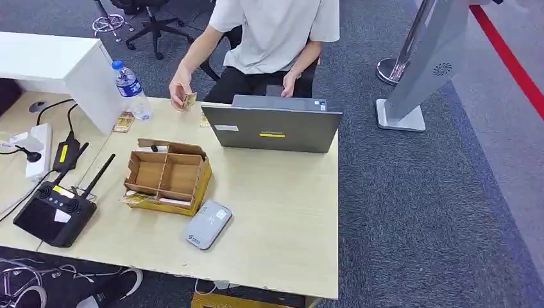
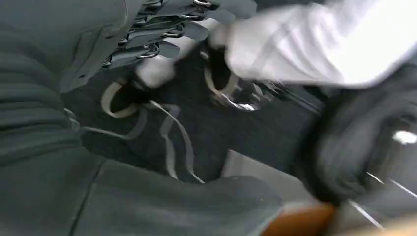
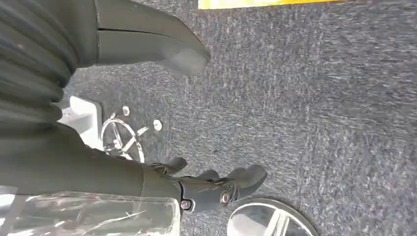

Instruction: Pass the card to the sensor for recognition and then transmit it.

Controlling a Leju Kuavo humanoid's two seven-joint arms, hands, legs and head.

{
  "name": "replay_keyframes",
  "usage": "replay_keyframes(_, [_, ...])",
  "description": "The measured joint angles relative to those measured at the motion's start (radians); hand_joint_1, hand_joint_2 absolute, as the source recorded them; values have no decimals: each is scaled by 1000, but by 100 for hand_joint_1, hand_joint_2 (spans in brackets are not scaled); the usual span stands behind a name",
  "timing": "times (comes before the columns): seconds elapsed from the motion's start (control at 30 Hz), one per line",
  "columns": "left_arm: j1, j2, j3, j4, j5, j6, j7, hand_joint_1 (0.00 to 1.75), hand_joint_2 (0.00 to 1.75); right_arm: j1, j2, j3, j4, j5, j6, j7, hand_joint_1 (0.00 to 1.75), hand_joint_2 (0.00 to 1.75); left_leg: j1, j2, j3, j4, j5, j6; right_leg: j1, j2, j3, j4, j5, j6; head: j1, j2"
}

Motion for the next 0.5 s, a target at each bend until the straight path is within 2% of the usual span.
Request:
replay_keyframes(0.07, [12,-50,1,9,-41,52,-6,0,175,-5,0,7,1,12,0,9,0,175,-2,-1,1,0,0,1,-1,0,0,0,0,0,-2,0])
replay_keyframes(0.13, [16,-103,0,19,-98,136,-35,0,175,-8,1,16,3,15,0,18,0,175,-2,-1,2,0,-1,1,-1,-1,1,0,0,0,-4,0])
replay_keyframes(0.17, [19,-124,-3,24,-118,156,-45,0,175,-8,2,19,3,15,-1,19,0,175,-1,-1,2,0,-1,1,-1,-1,1,0,0,0,-2,0])
replay_keyframes(0.3, [20,-176,-7,32,-136,175,-57,0,175,-10,2,23,4,15,-2,19,0,175,-1,-2,2,0,-1,1,-1,-2,2,0,0,0,0,0])
replay_keyframes(0.5, [21,-203,-9,37,-137,178,-54,0,175,-10,2,25,4,15,-2,19,0,175,-1,-2,3,0,-1,1,-1,-2,2,0,0,0,-2,0])
